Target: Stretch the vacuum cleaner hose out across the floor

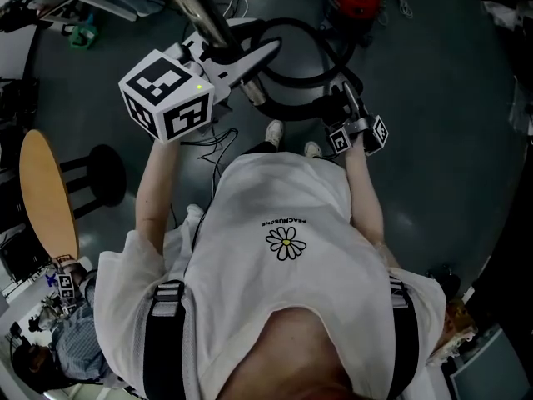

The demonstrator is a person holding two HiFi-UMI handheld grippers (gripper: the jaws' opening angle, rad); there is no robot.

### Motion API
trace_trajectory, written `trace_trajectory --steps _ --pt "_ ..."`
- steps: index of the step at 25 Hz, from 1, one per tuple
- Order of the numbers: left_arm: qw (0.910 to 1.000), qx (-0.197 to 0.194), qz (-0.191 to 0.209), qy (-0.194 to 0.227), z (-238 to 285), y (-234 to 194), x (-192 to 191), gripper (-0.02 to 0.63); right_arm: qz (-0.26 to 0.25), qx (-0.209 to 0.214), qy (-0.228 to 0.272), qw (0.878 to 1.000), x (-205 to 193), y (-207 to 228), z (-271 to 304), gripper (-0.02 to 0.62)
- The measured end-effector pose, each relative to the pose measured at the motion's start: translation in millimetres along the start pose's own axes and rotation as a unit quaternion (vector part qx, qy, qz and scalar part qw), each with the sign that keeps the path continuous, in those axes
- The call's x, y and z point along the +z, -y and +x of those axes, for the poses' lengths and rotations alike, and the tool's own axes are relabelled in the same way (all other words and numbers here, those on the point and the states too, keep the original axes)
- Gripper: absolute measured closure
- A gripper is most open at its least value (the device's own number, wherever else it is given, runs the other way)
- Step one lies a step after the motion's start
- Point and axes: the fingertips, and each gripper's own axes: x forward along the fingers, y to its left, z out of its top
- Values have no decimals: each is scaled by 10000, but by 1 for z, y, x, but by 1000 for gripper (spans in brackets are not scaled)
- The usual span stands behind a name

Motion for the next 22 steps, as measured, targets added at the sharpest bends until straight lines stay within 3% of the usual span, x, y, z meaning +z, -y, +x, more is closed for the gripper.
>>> trace_trajectory --steps 3,7,12,15,19,22 --pt "9981 290 -513 -186 -5 -22 -21 469 -578 211 427 9972 18 -32 -3 426" --pt "9880 870 -1242 -289 -19 -52 -39 459 -1137 455 760 9896 25 -73 4 426" --pt "9652 1456 -1981 -887 -41 -83 -61 419 -1569 645 804 9822 14 -101 23 426" --pt "9440 1690 -2590 -1153 -57 -97 -84 389 -1908 620 722 9770 5 -111 31 426" --pt "9120 1695 -3508 -1287 -79 -101 -119 385 -2477 559 497 9659 -10 -129 44 425" --pt "9057 1209 -3604 -1877 -94 -81 -146 385 -2926 489 382 9542 -11 -149 54 425"
